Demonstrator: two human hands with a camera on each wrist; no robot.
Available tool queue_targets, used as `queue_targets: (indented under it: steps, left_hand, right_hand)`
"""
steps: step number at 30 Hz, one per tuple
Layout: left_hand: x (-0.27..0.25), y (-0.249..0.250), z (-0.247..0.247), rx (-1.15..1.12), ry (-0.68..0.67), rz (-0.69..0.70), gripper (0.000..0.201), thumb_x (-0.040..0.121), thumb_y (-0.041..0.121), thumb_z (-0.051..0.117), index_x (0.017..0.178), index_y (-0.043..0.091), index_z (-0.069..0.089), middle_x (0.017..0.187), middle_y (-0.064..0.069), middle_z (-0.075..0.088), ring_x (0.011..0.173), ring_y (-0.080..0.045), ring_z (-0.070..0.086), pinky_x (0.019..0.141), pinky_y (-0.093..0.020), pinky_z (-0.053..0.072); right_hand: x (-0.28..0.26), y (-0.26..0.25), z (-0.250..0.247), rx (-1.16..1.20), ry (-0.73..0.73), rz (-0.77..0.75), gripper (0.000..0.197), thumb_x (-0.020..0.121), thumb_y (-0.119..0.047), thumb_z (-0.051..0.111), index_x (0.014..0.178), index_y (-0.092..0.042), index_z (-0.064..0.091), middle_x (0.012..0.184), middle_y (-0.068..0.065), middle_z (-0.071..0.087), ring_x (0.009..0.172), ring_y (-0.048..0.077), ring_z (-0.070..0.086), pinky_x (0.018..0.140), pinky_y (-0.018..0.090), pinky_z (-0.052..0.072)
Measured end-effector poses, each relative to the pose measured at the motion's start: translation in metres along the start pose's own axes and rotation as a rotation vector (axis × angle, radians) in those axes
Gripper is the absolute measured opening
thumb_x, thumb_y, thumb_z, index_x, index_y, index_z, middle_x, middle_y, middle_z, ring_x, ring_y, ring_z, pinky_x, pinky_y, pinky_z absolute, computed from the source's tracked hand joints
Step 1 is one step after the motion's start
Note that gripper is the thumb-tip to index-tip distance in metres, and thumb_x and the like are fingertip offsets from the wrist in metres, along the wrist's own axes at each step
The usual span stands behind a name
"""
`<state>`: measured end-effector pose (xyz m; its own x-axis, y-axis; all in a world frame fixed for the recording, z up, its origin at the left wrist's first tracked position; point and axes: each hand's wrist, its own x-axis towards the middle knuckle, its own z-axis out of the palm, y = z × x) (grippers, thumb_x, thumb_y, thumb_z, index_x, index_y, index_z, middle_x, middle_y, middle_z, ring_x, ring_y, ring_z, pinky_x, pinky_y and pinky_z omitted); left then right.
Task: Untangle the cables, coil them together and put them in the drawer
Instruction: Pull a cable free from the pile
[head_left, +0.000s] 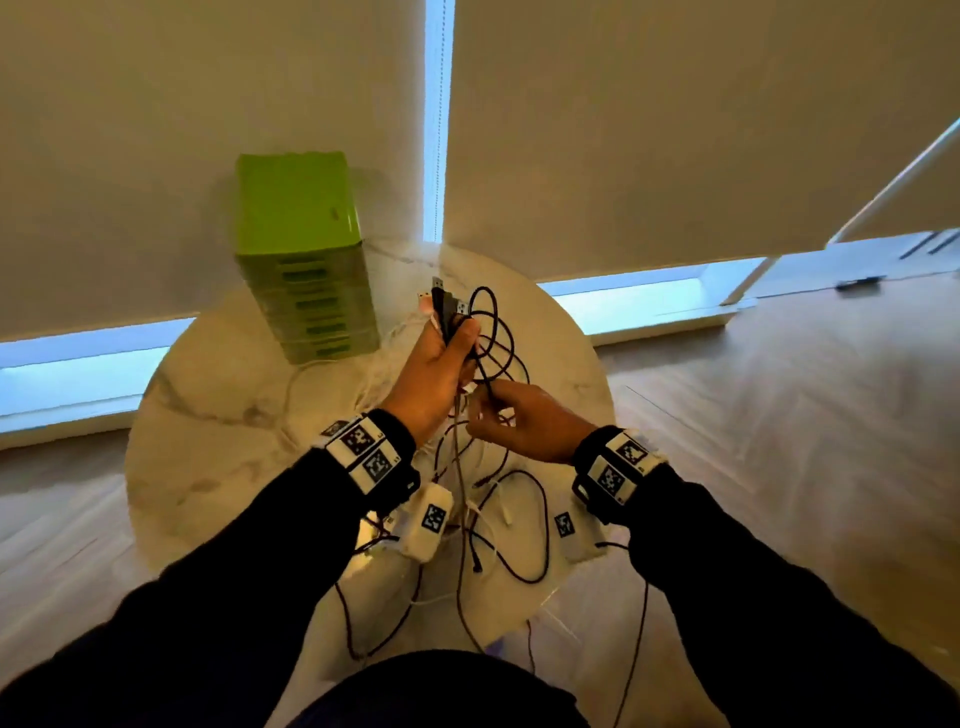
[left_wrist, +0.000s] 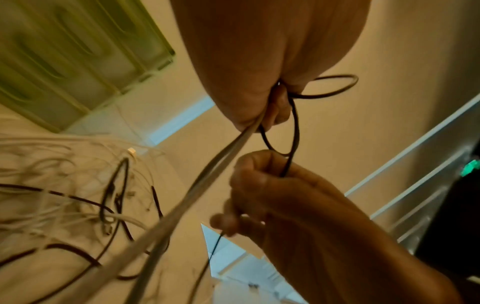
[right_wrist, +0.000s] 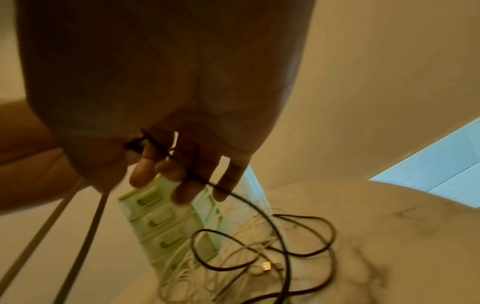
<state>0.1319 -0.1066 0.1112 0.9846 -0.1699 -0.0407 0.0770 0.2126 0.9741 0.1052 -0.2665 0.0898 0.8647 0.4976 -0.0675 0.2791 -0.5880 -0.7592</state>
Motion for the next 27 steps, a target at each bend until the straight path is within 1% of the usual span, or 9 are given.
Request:
queue_targets:
  steps: [5,10,14,16,18,20,22,24,27]
  left_hand:
    - [0.010,-0.017,0.053,0.045,-0.054,-0.039,0.018,0.110,0.021,0.039,0.118,0.015,0.053,0.079,0.007,0.049,0.060,0.001,0.045,0.058,-0.014,0.039]
    - [0.013,-0.030,0.082,0.018,0.013,-0.078,0.013,0.109,0.023,0.042,0.111,0.021,0.055,0.080,0.011,0.052,0.058,0.000,0.042,0.057,-0.019,0.037]
    - [0.002,-0.027,0.101,-0.050,-0.010,-0.152,0.016,0.106,0.027,0.049,0.102,0.023,0.064,0.080,0.007,0.052,0.060,-0.005,0.039,0.059,-0.019,0.036]
    - [-0.009,-0.036,0.110,0.008,-0.150,-0.146,0.019,0.103,0.031,0.056,0.098,0.025,0.073,0.081,-0.001,0.051,0.058,-0.007,0.033,0.055,-0.022,0.030]
    - [-0.025,-0.049,0.121,0.093,-0.292,-0.128,0.017,0.097,0.040,0.062,0.093,0.035,0.078,0.091,-0.001,0.059,0.060,-0.008,0.035,0.060,-0.026,0.031]
    - [-0.038,-0.061,0.131,0.199,-0.354,-0.104,0.017,0.097,0.042,0.062,0.100,0.034,0.077,0.081,0.015,0.062,0.063,-0.005,0.041,0.065,-0.025,0.036]
    - [-0.045,-0.069,0.139,0.251,-0.359,-0.113,0.021,0.099,0.040,0.060,0.108,0.028,0.075,0.070,0.019,0.059,0.065,0.000,0.047,0.070,-0.024,0.039]
    - [-0.048,-0.074,0.145,0.257,-0.335,-0.143,0.027,0.099,0.038,0.060,0.115,0.020,0.073,0.065,0.023,0.060,0.063,0.008,0.051,0.071,-0.021,0.040]
    - [-0.044,-0.081,0.146,0.274,-0.293,-0.162,0.033,0.098,0.037,0.061,0.120,0.015,0.070,0.071,0.019,0.060,0.063,0.013,0.054,0.071,-0.018,0.042]
  right_hand:
    - [-0.069,0.024,-0.027,-0.008,0.248,0.156,0.038,0.106,-0.044,0.032,0.086,-0.015,0.048,0.079,-0.005,0.047,0.070,0.001,0.042,0.068,0.015,0.035]
    - [-0.134,0.078,-0.049,-0.240,0.489,0.437,0.048,0.104,-0.048,0.025,0.080,-0.016,0.052,0.076,0.002,0.054,0.073,0.022,0.051,0.070,0.035,0.039]
    - [-0.182,0.124,-0.038,-0.213,0.118,0.781,0.040,0.103,-0.053,0.037,0.085,-0.030,0.066,0.080,-0.008,0.065,0.083,0.020,0.063,0.085,0.037,0.049]
    - [-0.196,0.131,-0.020,-0.049,-0.062,0.919,0.039,0.102,-0.052,0.041,0.092,-0.027,0.069,0.084,-0.003,0.072,0.086,0.020,0.067,0.087,0.032,0.050]
    - [-0.202,0.135,0.000,-0.003,-0.095,0.969,0.034,0.103,-0.046,0.042,0.108,-0.025,0.068,0.100,0.002,0.074,0.096,0.021,0.067,0.089,0.029,0.049]
    - [-0.202,0.131,0.011,0.174,0.038,0.925,0.027,0.106,-0.024,0.041,0.123,-0.017,0.061,0.113,0.015,0.062,0.100,0.027,0.061,0.087,0.031,0.047]
    - [-0.201,0.117,0.012,0.345,0.227,0.815,0.032,0.105,-0.005,0.035,0.130,-0.006,0.056,0.116,0.028,0.053,0.105,0.036,0.056,0.089,0.037,0.046]
    - [-0.195,0.100,0.008,0.372,0.272,0.710,0.035,0.104,-0.009,0.035,0.132,-0.012,0.056,0.126,0.013,0.061,0.117,0.023,0.058,0.097,0.031,0.046]
    - [-0.187,0.071,0.002,0.345,0.198,0.565,0.031,0.100,-0.030,0.039,0.120,-0.027,0.062,0.121,-0.002,0.069,0.115,0.010,0.061,0.103,0.028,0.044]
